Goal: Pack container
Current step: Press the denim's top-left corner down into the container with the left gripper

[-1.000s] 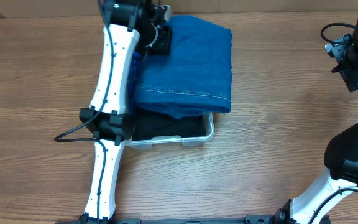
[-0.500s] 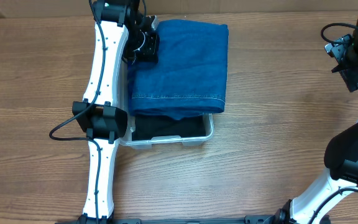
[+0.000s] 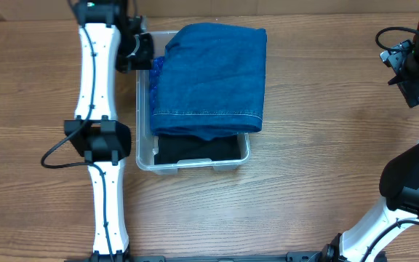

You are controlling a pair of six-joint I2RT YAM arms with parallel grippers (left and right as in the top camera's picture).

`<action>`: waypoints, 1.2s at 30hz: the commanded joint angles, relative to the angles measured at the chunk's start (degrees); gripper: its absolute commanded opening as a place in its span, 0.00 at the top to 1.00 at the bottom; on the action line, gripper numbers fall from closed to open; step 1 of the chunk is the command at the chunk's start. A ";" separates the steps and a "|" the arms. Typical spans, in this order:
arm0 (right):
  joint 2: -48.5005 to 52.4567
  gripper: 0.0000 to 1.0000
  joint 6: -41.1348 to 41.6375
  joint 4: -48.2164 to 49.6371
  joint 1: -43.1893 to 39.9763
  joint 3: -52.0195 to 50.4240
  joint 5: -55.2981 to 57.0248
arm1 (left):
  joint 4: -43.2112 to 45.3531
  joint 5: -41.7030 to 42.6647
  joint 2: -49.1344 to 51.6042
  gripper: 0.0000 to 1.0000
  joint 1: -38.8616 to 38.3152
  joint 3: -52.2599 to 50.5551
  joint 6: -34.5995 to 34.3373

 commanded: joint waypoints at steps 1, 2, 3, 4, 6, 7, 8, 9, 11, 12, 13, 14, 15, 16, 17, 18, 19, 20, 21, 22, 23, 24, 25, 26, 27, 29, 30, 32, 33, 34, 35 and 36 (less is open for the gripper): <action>0.02 0.00 0.22 0.17 -0.04 0.04 0.44 | -0.17 1.18 0.24 0.96 1.03 -0.22 0.37; 0.02 0.00 0.22 0.17 -0.04 0.04 0.44 | -0.15 2.12 0.22 0.96 1.01 -0.15 1.36; 0.02 0.00 0.22 0.17 -0.04 0.04 0.44 | -0.11 2.95 0.11 0.96 1.01 -0.07 2.36; 0.02 0.00 0.22 0.17 -0.04 0.04 0.44 | -0.07 3.43 0.04 0.96 1.01 0.04 3.02; 0.02 0.00 0.22 0.17 -0.04 0.04 0.44 | -0.13 3.45 -0.13 0.93 0.83 0.50 3.37; 0.02 0.00 0.22 0.17 -0.04 0.04 0.44 | -0.13 3.72 -0.15 0.86 0.79 0.85 3.39; 0.02 0.00 0.22 0.17 -0.04 0.04 0.44 | -0.11 4.33 -0.15 0.75 0.81 1.09 3.39; 0.02 0.00 0.22 0.17 -0.04 0.04 0.44 | 0.02 5.33 -0.15 0.65 0.81 1.14 3.39; 0.02 0.00 0.22 0.17 -0.04 0.04 0.44 | 0.09 8.81 -0.15 0.57 0.96 1.14 4.66; 0.02 0.00 0.22 0.17 -0.04 0.04 0.44 | 0.02 11.19 -0.15 0.55 1.18 1.14 5.79; 0.02 0.00 0.22 0.17 -0.04 0.04 0.44 | 0.02 12.59 -0.15 0.53 1.25 1.14 6.21; 0.02 0.00 0.22 0.17 -0.04 0.04 0.44 | -0.02 14.36 -0.15 0.47 1.33 1.14 6.58; 0.02 0.00 0.22 0.17 -0.04 0.04 0.46 | -0.13 16.59 -0.15 0.25 1.33 1.14 6.84; 0.02 0.00 0.22 0.17 -0.04 0.04 0.44 | -0.15 17.64 -0.15 0.21 1.33 1.14 6.91; 0.02 0.00 0.22 0.17 -0.04 0.04 0.44 | -0.15 18.25 -0.15 0.20 1.33 1.14 6.99; 0.02 0.00 0.22 0.17 -0.04 0.04 0.44 | -0.17 18.27 -0.15 0.19 1.33 1.14 6.99; 0.02 0.00 0.22 0.17 -0.04 0.04 0.44 | -0.15 18.27 -0.15 0.18 1.33 1.14 6.97; 0.02 0.00 0.22 0.17 -0.04 0.04 0.44 | -0.15 18.29 -0.15 0.18 1.22 1.14 6.97; 0.02 0.00 0.22 0.17 -0.04 0.04 0.44 | -0.17 18.34 -0.15 0.18 1.14 1.14 6.97; 0.02 0.00 0.22 0.17 -0.04 0.04 0.44 | -0.17 18.32 -0.15 0.18 0.98 1.11 6.97; 0.02 0.00 0.22 0.17 -0.04 0.04 0.44 | -0.17 18.34 -0.15 0.17 0.85 1.11 6.97; 0.02 0.00 0.22 0.17 -0.04 0.04 0.44 | -0.17 18.45 -0.15 0.16 0.70 1.11 6.97; 0.02 0.00 0.22 0.17 -0.04 0.04 0.44 | -0.15 18.82 -0.15 0.14 0.48 1.11 6.99; 0.02 0.00 0.22 0.17 -0.04 0.04 0.44 | -0.17 19.37 -0.13 0.13 0.28 1.11 6.99; 0.02 0.00 0.22 0.17 -0.04 0.04 0.44 | -0.17 19.37 -0.13 0.12 0.02 1.05 6.97; 0.02 0.00 0.22 0.17 -0.04 0.04 0.44 | -0.15 19.21 -0.13 0.11 -0.39 0.85 6.97; 0.02 0.00 0.22 0.17 -0.04 0.04 0.44 | -0.17 19.12 -0.11 0.11 -0.63 0.74 6.95; 0.02 0.00 0.22 0.17 -0.04 0.04 0.44 | -0.17 19.15 -0.09 0.11 -0.85 0.31 6.91; 0.02 0.00 0.22 0.17 -0.04 0.04 0.44 | -0.15 19.12 -0.09 0.11 -0.90 0.00 6.91; 0.02 0.00 0.22 0.17 -0.04 0.04 0.44 | -0.17 19.12 -0.09 0.11 -0.94 -0.42 6.91; 0.02 0.00 0.22 0.17 -0.04 0.04 0.44 | -0.15 19.12 -0.09 0.10 -0.94 -0.87 6.91; 0.02 0.00 0.22 0.17 -0.04 0.04 0.44 | -0.15 19.15 -0.09 0.11 -0.94 -1.20 6.91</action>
